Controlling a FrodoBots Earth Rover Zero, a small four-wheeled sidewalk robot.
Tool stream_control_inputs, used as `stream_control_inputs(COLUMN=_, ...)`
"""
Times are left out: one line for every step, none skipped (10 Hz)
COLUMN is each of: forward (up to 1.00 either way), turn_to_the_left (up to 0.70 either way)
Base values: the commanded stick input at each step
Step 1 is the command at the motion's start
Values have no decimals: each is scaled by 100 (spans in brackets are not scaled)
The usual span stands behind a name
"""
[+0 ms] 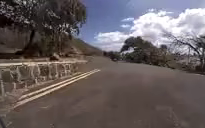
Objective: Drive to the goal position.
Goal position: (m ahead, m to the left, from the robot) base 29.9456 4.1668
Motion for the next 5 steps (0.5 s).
stream_control_inputs(forward=85, turn_to_the_left=-12)
stream_control_inputs(forward=85, turn_to_the_left=0)
stream_control_inputs(forward=85, turn_to_the_left=1)
stream_control_inputs(forward=85, turn_to_the_left=1)
stream_control_inputs(forward=85, turn_to_the_left=1)
